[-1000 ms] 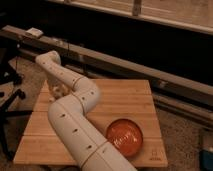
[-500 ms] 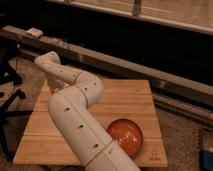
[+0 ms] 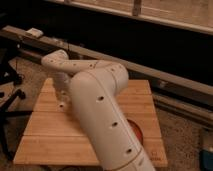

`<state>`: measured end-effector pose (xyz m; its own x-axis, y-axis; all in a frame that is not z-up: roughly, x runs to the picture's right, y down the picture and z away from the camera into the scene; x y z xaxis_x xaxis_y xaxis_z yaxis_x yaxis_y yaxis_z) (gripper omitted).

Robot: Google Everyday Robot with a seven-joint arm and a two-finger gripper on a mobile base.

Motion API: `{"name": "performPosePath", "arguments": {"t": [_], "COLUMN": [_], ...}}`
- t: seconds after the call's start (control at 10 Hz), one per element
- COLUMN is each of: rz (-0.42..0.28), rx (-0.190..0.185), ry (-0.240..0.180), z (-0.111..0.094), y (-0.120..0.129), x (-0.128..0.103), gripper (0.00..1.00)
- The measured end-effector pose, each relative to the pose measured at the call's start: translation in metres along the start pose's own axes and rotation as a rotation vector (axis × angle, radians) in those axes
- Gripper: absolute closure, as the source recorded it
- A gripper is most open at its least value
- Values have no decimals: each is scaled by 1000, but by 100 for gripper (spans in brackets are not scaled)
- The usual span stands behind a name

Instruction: Place the bottle in the ceramic bowl

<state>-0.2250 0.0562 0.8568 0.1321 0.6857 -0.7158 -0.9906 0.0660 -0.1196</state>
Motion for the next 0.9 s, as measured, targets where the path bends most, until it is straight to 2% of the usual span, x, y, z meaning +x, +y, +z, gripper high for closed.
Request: {"name": "performPosePath", "arguments": {"t": [0.2, 0.5, 0.6, 0.7, 0.9], "rz": [10, 66, 83, 117, 181], "rx": [-11, 2, 4, 14, 31], "ry": [-2, 7, 10, 24, 53], "z": [-26, -63, -70, -78, -82], "y": [-23, -74, -83, -100, -125], "x": [39, 108, 126, 155, 193], "gripper": [100, 100, 100, 100, 100]}}
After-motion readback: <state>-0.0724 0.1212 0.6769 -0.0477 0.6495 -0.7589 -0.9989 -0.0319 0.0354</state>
